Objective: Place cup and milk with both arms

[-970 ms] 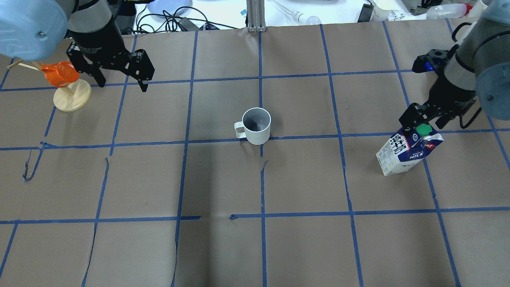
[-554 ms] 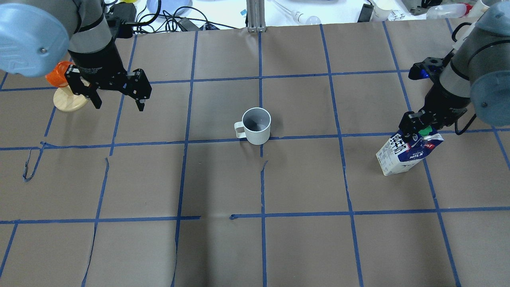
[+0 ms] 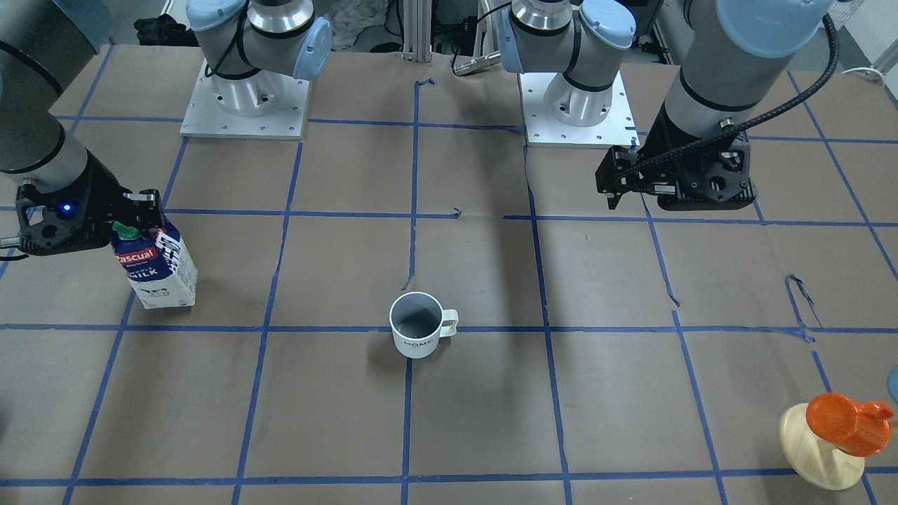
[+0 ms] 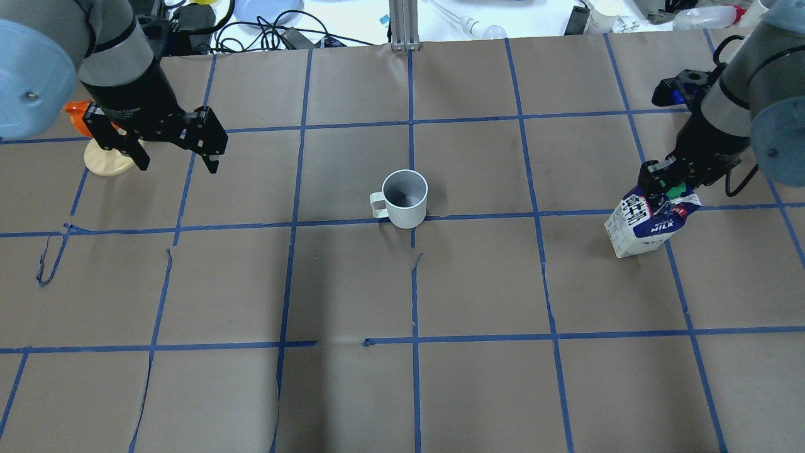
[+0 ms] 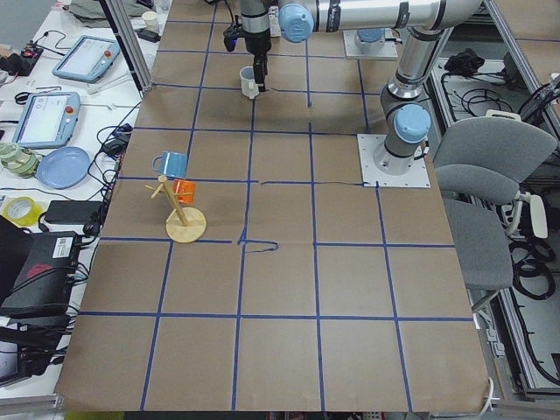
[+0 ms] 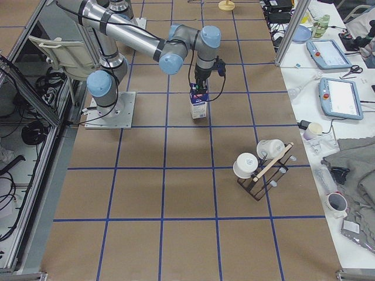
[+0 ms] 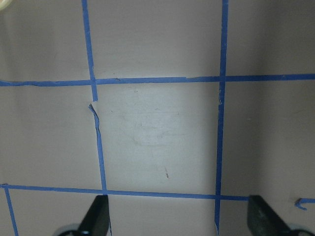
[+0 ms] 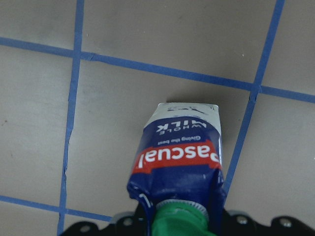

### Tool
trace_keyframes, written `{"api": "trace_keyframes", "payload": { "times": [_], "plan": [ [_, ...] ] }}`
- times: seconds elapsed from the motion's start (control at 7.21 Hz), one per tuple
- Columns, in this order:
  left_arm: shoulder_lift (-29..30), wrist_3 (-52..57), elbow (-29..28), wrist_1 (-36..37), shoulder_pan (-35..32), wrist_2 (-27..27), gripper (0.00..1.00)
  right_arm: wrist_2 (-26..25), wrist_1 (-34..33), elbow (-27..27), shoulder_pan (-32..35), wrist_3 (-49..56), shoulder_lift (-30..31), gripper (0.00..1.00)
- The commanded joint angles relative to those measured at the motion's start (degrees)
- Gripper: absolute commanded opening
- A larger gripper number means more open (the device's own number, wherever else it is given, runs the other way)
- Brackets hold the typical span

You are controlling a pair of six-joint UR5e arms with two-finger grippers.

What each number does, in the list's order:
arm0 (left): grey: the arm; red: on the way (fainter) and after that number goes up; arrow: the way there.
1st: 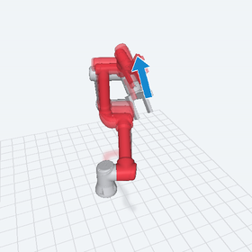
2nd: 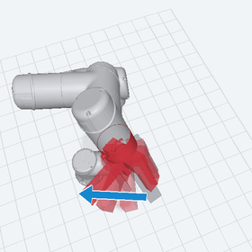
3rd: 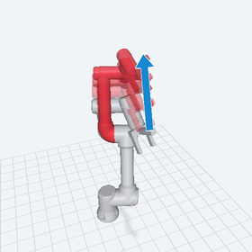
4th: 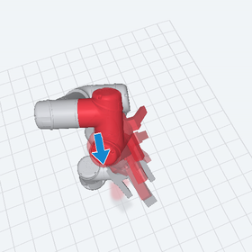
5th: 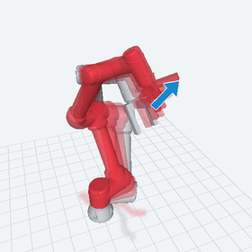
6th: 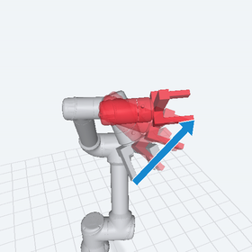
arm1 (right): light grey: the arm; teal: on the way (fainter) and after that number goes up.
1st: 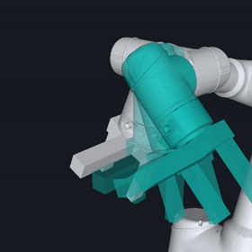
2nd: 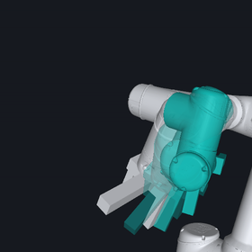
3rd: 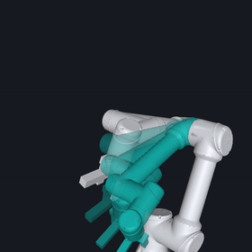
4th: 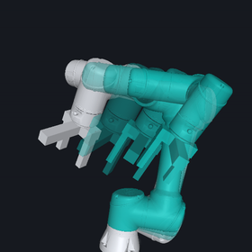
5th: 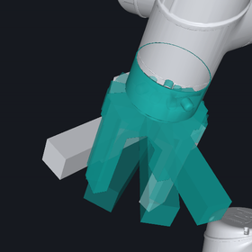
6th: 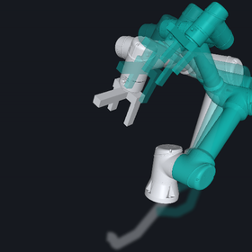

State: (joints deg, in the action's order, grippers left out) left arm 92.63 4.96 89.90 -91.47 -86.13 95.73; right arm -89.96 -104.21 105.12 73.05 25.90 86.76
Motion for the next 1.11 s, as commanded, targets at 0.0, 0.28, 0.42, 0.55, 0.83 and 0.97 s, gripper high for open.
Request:
{"api": "trace_keyframes", "payload": {
  "times": [0.0, 0.28, 0.42, 0.55, 0.83, 0.97],
  "plan": [
    [-1.0, 0.6, 0.4, -0.1, 0.3, -1.0, 1.0, 3.1, -0.1, -4.6, 7.7, -11.5, -2.4, 0.37],
    [-1.1, 0.6, 0.5, -0.2, 0.5, -1.0, 1.0, 6.1, -1.1, -12.8, 19.1, -27.1, -9.3, 0.37],
    [-1.5, 0.8, 0.5, -0.8, 1.0, -0.1, 1.0, 6.6, -1.3, -16.8, 22.9, -32.3, -13.2, 0.37],
    [-1.5, 0.6, 0.6, -0.7, 1.6, 0.1, 1.0, 6.6, -3.0, -19.0, 27.3, -34.9, -15.8, 0.37],
    [-1.5, 0.6, 0.5, -0.6, 1.6, 0.0, 1.0, 6.7, -4.9, -18.6, 28.9, -38.2, -18.3, 0.37],
    [-1.7, 0.6, 0.6, -0.7, 1.6, 0.1, 1.0, 7.6, -5.0, -18.6, 29.5, -38.5, -18.6, 0.38]
  ]
}}
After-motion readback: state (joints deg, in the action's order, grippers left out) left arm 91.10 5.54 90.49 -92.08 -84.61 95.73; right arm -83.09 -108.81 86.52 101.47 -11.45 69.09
